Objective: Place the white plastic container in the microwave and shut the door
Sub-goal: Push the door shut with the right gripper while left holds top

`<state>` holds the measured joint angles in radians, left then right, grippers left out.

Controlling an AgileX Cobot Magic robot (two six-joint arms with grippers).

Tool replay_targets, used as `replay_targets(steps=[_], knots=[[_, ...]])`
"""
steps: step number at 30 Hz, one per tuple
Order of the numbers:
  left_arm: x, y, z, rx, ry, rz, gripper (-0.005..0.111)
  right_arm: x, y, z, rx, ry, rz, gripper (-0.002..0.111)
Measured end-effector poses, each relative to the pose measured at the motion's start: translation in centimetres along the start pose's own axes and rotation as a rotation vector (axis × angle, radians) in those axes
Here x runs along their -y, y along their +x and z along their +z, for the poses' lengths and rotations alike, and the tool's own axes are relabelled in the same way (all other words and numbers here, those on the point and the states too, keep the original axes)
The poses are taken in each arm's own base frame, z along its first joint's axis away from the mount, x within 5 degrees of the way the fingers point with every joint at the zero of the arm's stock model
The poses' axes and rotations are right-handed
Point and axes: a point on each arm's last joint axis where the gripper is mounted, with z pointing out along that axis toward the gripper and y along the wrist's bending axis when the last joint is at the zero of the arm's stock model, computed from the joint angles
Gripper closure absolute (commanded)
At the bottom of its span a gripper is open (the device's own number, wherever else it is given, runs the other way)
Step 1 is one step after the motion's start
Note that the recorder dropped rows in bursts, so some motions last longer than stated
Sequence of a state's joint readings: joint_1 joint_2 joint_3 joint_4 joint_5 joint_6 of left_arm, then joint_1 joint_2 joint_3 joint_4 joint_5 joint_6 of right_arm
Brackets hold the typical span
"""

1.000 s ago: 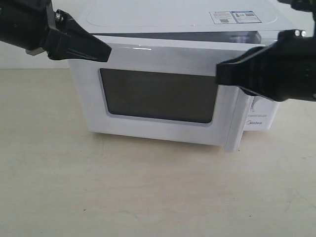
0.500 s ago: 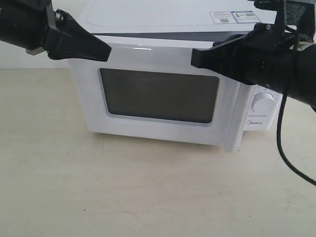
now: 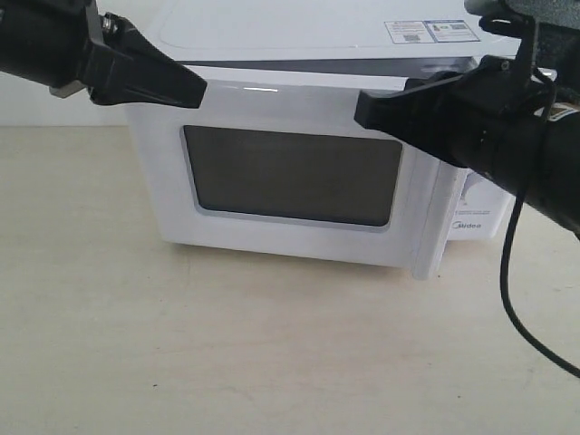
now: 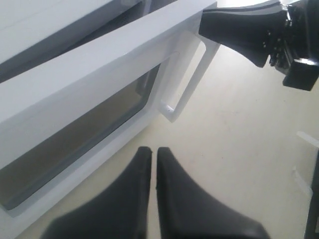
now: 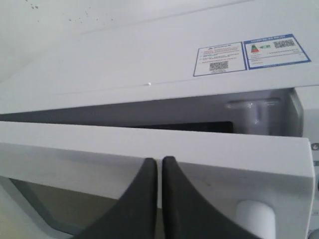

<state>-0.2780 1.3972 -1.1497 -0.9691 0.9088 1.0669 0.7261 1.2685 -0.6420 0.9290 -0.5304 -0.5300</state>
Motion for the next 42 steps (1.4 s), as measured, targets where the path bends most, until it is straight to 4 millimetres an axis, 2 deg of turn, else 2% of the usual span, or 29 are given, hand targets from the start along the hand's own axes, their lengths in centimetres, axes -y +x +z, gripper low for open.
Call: replay_targets(steps=[10, 19, 31, 42], knots=[[0.2, 0.1, 0.0, -0.008, 0.024, -0.004, 0.102, 0.1, 0.2, 0.1, -0.011, 0.011, 0.034, 0.108], [0.2, 0.1, 0.0, -0.008, 0.024, -0.004, 0.102, 0.2, 1.9, 1.6, -0.048, 0.058, 0.011, 0.108], [0.5, -0.4, 0.0, 0.04, 0.055, -0.047, 0.102, 0.8, 1.3, 1.6, 0.041, 0.113, 0.038, 0.108], [0.7, -0.4, 0.0, 0.045, 0.078, -0.057, 0.102, 0.9, 2.9, 3.0, 0.013, 0.15, 0.038, 0.108]])
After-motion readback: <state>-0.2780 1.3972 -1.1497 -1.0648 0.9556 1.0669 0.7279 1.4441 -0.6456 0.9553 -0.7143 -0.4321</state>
